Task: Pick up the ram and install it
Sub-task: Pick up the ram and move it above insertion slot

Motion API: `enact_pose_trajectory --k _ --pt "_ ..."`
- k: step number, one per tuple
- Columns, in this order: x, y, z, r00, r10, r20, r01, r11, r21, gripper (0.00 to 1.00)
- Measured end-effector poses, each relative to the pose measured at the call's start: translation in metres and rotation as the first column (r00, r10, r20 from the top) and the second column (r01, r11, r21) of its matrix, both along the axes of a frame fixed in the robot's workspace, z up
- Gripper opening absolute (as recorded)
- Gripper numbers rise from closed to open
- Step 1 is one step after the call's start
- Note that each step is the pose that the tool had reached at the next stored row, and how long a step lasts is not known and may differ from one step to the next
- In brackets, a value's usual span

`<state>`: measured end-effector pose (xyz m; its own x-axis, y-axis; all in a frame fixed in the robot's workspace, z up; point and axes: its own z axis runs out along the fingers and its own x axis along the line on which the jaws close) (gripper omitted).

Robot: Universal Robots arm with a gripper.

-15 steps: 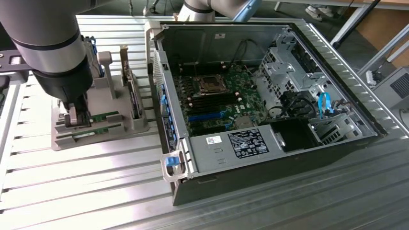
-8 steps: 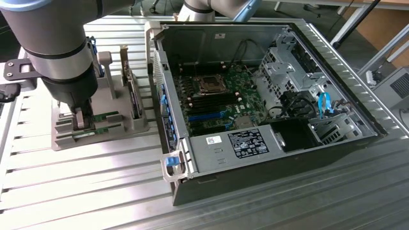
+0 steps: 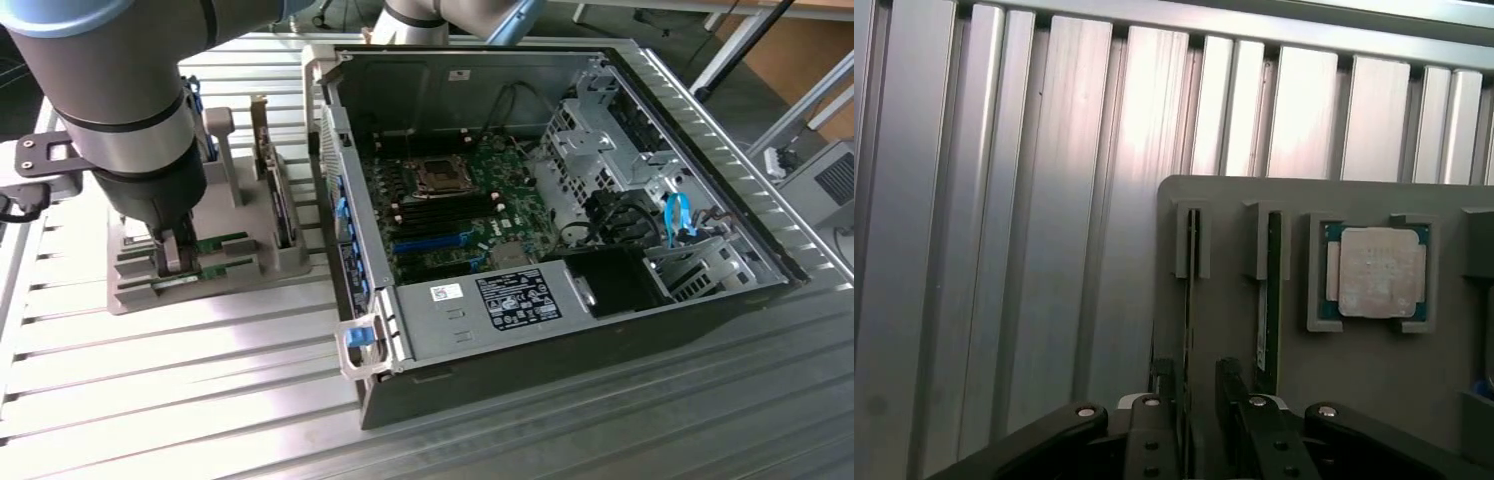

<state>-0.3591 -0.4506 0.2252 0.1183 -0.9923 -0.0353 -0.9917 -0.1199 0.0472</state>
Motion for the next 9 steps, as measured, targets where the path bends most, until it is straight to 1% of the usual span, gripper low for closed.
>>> enact_pose_trajectory --k 2,7,9 --pt "0.000 0.0000 -0.0015 1.0000 0.004 0.0000 -0.004 1.0000 0.0000 0.29" --pt "0.000 0.0000 -0.0111 0.9998 0.020 0.0000 -0.020 0.9998 0.0000 0.29" --pt "0.000 0.0000 -0.0126 0.9998 0.021 -0.0001 -0.021 0.9998 -0.0001 0.29"
